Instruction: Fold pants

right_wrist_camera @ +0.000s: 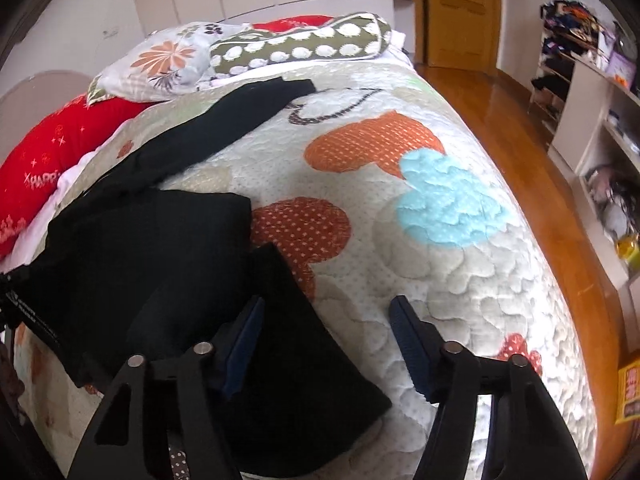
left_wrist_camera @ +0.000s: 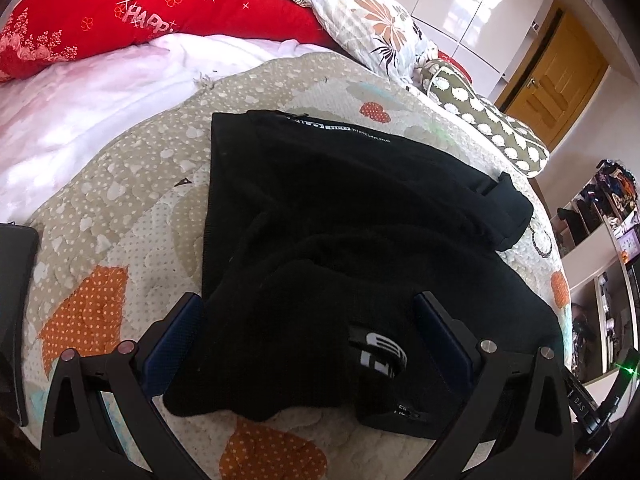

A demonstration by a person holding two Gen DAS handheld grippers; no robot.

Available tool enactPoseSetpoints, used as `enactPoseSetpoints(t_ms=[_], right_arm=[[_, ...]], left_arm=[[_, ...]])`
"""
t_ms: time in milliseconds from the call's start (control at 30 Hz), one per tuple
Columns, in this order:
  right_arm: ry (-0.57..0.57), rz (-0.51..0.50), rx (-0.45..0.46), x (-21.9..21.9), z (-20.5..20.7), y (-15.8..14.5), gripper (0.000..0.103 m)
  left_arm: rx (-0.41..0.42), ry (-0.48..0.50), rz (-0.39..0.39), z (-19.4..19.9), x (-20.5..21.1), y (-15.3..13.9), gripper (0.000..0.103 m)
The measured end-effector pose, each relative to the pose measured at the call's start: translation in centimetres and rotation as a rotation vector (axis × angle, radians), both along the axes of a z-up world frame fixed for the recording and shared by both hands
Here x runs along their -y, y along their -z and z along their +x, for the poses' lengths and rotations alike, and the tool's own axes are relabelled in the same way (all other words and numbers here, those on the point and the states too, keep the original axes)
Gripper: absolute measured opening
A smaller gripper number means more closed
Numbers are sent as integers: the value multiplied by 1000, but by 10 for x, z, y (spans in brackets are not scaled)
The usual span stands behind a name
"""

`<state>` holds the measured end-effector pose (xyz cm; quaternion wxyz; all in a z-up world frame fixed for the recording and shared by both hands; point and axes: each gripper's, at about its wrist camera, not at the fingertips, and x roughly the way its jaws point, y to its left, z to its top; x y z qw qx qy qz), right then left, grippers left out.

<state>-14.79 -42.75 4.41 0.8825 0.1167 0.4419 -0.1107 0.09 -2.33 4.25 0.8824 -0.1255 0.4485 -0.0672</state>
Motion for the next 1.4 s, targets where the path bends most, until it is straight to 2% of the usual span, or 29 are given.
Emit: enactPoseSetpoints(t_ms=[100,267,300,367,433,533,633,733,800,900,933,967,1000,1033,1067,1100,1200,1300,1333,1400], right_arm=[[-39,3,-1,-7,1,-2,48],[-97,-38,1,-21,2,-2,11],[-91,-40,7,-20,0,-5,8],[-81,-15,29,-15,-6,-10,5],[-48,-7,60,-6,-16,-18,5],[1,-18,96,8,-29,-32,5],[61,-54,110,26,-36,-44,5],[122,-54,102,47,-35,-42,4],[143,-61,75,55,-24,-30,4],[159,-41,19,60,-8,-3,5],[167,-38,22,61,-9,0,7],[179,-33,40,62,-12,-3,10],[199,-17,61,64,-19,-8,15],[225,9,80,67,-29,-14,34],[245,29,95,70,-39,-19,57],[265,52,119,72,-54,-24,64],[244,85,107,68,-75,-25,66],[245,163,84,64,-83,-13,66],[249,207,86,64,-84,-7,66],[268,233,96,64,-81,3,69]], left_arm=[[-11,2,-6,2,1,3,103],[-8,15,11,2,7,7,103],[-2,16,14,2,6,7,103],[11,19,23,0,6,8,92],[3,28,21,-2,5,9,65],[7,50,15,-8,3,7,40],[20,75,5,-19,-1,2,30],[27,81,-18,-31,-9,0,30],[5,80,-12,-35,-10,7,30],[-11,80,42,-36,-5,19,40],[-7,76,34,-36,-6,19,42],[-9,72,23,-37,-8,18,45],[-16,66,25,-38,-10,17,58],[-25,54,27,-39,-14,17,70],[-31,36,15,-40,-21,16,73],[-31,27,-5,-42,-27,16,75],[-41,-3,-88,-44,-43,18,81],[-54,-32,-122,-47,-47,17,81],[-47,-44,-132,-50,-48,15,81],[-17,-70,-154,-55,-51,13,84]])
